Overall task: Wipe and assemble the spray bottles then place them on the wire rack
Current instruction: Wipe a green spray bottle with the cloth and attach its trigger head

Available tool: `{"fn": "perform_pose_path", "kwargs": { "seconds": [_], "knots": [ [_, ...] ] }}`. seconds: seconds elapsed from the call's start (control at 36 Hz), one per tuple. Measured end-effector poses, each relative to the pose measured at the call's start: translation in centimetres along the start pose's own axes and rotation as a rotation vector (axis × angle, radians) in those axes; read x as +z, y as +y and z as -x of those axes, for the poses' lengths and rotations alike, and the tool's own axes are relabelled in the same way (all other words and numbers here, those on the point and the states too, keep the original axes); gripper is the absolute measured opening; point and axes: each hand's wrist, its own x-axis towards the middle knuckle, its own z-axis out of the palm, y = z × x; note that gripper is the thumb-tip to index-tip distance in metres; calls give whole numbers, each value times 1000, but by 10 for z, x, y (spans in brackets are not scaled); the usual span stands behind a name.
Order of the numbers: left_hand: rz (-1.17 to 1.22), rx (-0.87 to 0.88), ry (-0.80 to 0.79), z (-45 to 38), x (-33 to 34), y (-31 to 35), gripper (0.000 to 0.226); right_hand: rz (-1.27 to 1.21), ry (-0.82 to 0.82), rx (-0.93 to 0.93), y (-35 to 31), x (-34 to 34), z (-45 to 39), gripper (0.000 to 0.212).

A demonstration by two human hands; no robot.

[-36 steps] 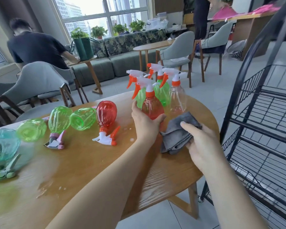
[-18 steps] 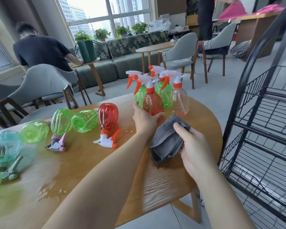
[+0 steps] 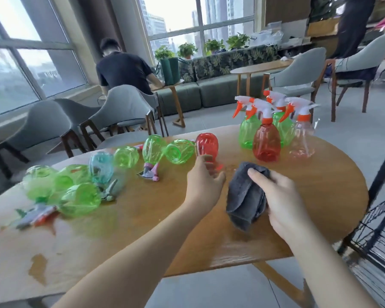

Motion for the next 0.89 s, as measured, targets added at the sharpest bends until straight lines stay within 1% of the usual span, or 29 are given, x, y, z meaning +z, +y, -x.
{"fn": "perform_pose_path", "kwargs": {
  "seconds": [0.06, 0.14, 0.22, 0.28, 0.36, 0.44, 0.5, 0.58, 0.69, 0.78, 0.89],
  "knots": [
    [-7, -16, 34, 16, -36, -17, 34, 46, -60, 6, 7, 27, 11, 8],
    [-77, -38, 96, 39, -91, -42, 35, 100, -165, 15, 22, 72, 30, 5],
    [-149, -70, 155, 61, -143, -68, 25, 122, -271, 19, 37, 120, 51, 8],
    [-203, -82, 196, 73, -176, -85, 23, 145, -349, 10, 46, 150, 66, 10],
    [-275, -107, 302, 85, -216, -109, 28, 178, -438, 8, 58, 192, 86, 12],
    [-286, -164, 400, 88, -246, -126, 40, 204, -488, 5, 67, 229, 99, 12],
    [-293, -230, 394, 83, -259, -134, 56, 229, -504, 8, 70, 251, 105, 12],
    [-293, -359, 324, 63, -271, -140, 78, 267, -511, 14, 74, 274, 109, 12],
    [-252, -512, 221, 33, -274, -140, 103, 320, -491, 7, 81, 284, 106, 14],
    [-196, -600, 182, 24, -272, -141, 107, 343, -470, 13, 82, 279, 103, 12],
    [-131, -602, 226, 29, -267, -145, 101, 342, -444, 15, 80, 265, 101, 11]
  ]
}}
